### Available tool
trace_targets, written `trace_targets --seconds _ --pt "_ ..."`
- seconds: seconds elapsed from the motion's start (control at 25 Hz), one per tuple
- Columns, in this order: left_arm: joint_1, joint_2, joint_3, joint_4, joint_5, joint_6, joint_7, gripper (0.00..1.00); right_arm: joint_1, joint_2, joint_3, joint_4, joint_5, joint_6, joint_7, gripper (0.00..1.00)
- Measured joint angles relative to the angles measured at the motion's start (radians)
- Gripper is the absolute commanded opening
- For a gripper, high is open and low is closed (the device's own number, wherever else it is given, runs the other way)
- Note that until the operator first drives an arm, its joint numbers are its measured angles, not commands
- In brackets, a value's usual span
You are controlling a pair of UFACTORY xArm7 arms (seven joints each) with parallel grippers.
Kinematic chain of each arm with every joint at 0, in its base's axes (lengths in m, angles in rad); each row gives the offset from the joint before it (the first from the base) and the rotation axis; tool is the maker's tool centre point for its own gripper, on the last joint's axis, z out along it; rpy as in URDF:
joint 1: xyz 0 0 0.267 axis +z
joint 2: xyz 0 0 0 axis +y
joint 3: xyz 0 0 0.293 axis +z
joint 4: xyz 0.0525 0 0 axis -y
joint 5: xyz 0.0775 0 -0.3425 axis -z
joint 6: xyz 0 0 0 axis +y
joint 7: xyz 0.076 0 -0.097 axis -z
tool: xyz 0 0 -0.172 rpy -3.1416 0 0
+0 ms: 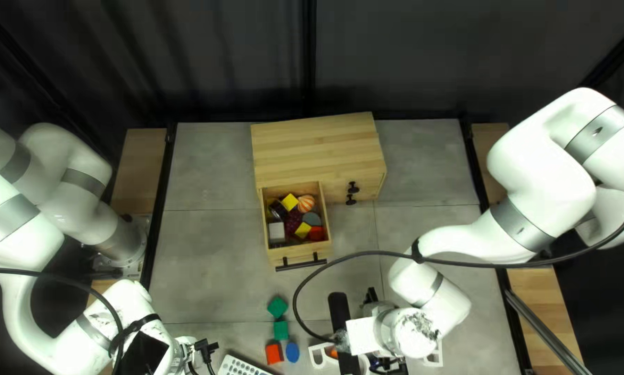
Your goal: Open drawers and place objects into drawer and close
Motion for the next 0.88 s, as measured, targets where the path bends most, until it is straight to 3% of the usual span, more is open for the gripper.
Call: trace_targets --seconds 0.12,0.32,0.4,0.44,0.48,0.56,0.68,0.88 --pt "0.000 0.000 0.000 0.000 0.000 0.000 0.000 1.00 -0.006 0.004 0.000 -0.002 0.005 -0.007 -0.007 0.99" --pt "0.000 0.000 0.000 0.000 0.000 0.000 0.000 1.00 -0.015 0.011 0.000 0.001 0.012 -0.015 -0.019 0.84" --pt "0.000 0.000 0.000 0.000 0.000 0.000 0.000 1.00 -0.019 0.011 0.001 0.001 0.016 -0.014 -0.025 0.49" --pt "0.000 0.000 0.000 0.000 0.000 0.000 0.000 1.00 -0.020 0.011 0.001 0.001 0.018 -0.013 -0.028 0.49" --pt "0.000 0.000 0.000 0.000 0.000 0.000 0.000 1.00 -0.022 0.011 0.001 0.000 0.018 -0.013 -0.030 0.30" --pt "0.000 0.000 0.000 0.000 0.000 0.000 0.000 1.00 -0.024 0.015 0.001 0.000 0.019 -0.017 -0.034 0.29" --pt "0.000 0.000 0.000 0.000 0.000 0.000 0.000 1.00 -0.026 0.028 0.000 0.004 0.019 -0.025 -0.040 0.13" --pt "0.000 0.000 0.000 0.000 0.000 0.000 0.000 1.00 -0.029 0.019 0.004 0.004 0.024 -0.017 -0.049 0.09"
